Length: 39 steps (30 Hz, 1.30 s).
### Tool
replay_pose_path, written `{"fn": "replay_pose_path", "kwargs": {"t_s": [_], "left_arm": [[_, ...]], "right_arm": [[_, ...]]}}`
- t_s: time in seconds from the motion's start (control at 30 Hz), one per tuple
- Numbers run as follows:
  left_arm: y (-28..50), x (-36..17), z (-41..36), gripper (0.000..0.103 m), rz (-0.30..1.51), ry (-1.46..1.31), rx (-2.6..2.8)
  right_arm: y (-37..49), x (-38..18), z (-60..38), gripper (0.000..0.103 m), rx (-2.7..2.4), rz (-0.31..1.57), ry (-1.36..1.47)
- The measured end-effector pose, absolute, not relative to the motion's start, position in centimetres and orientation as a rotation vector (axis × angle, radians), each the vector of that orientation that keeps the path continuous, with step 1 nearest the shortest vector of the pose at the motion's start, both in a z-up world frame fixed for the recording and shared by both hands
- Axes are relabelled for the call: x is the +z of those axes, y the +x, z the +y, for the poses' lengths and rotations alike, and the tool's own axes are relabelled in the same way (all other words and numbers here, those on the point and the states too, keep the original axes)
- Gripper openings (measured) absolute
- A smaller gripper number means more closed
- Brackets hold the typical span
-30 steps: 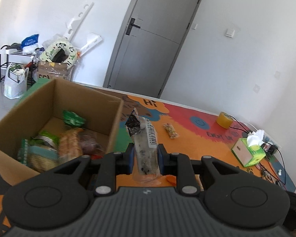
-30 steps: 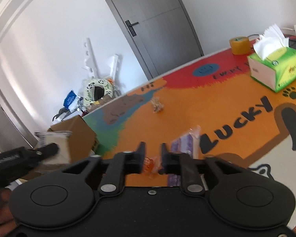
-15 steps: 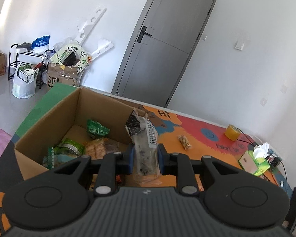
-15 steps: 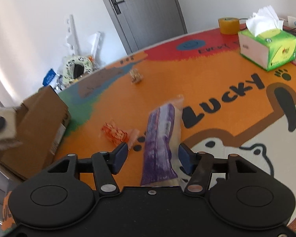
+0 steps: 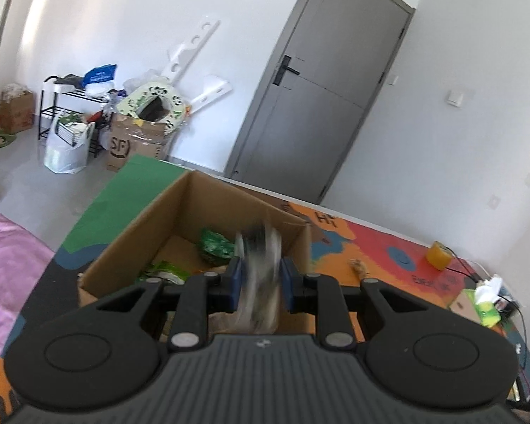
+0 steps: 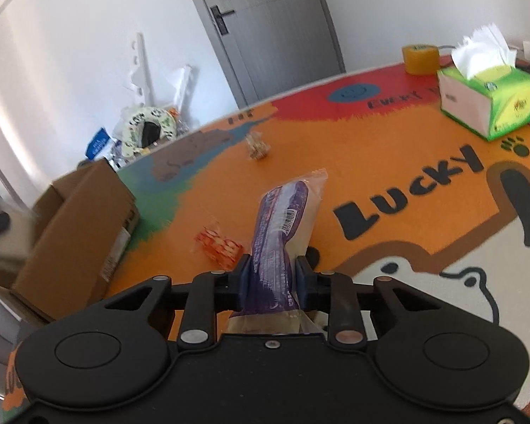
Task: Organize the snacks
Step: 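Carry both snacks over the box and open the left tool to drop its packet, then open the right tool to drop the purple-wrapped bar into the box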
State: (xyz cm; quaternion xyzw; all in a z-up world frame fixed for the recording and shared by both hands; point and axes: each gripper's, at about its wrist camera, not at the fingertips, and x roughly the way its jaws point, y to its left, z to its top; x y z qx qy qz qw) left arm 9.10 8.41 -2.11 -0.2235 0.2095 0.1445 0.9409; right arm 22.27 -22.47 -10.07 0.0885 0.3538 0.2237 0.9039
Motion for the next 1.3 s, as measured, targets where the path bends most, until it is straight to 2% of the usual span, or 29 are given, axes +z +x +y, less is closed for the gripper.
{"fn": "replay_pose_path", "kwargs": {"t_s": [0.3, 0.57, 0.93, 1.3], "left_arm": [[8.9, -2.3, 10.2, 0.03, 0.451, -0.45, 0.339], [7.6, -1.6, 11.4, 0.056, 0.424, -0.428, 0.377], [6.4, -1.6, 12.9, 0.075, 0.425, -0.419, 0.38], [4.8, -1.9, 15.6, 0.084, 0.415, -0.456, 0.426]], "right_arm": [[21.7, -7.4, -20.4, 0.026, 0.522, 0.666, 0.183], [21.5, -5.0, -17.4, 0.025, 0.592, 0.607, 0.182], [21.3, -2.0, -12.4, 0.025, 0.692, 0.549, 0.175], [20.7, -0.8, -7.6, 0.025, 0.766, 0.526, 0.149]]}}
